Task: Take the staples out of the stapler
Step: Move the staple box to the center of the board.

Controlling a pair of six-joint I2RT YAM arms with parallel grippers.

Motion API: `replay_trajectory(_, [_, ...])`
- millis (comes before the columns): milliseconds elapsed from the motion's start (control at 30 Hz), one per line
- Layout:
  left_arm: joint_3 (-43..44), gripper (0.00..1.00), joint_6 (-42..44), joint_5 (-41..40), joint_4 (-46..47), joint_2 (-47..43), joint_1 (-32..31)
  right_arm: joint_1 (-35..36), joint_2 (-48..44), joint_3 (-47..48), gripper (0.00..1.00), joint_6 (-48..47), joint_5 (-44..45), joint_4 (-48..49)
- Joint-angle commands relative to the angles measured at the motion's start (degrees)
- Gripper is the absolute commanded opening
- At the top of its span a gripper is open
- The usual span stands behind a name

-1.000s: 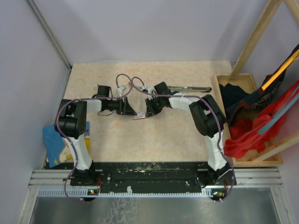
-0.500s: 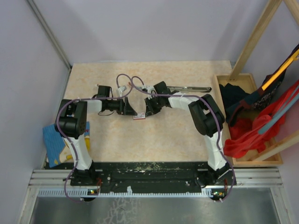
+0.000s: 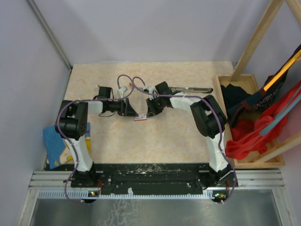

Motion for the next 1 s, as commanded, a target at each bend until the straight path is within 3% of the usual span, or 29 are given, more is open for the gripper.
replay_trajectory(0, [-1.16, 0.74, 0.09, -1.97, -1.38, 0.68, -1.15, -2.24, -7.33, 0.10, 0.11, -3.06, 3.01, -1.43])
replay_trajectory(400, [-1.60, 0.74, -2.69, -1.24, 0.91, 0.29, -4.60, -8.02, -21.44, -7.37, 0.22, -9.05, 4.36, -1.86])
replay_trajectory(700, [-1.51, 0.76, -2.77, -0.50, 1.26, -0.21, -5.93, -6.94, -22.91, -10.56, 0.46, -16.13, 0.26, -1.06])
replay_trajectory(967, [0.14, 0.84, -0.95, -1.01, -0.69, -3.95, -3.51, -0.08, -21.14, -10.40, 0.71, -24.64, 4.52, -1.33])
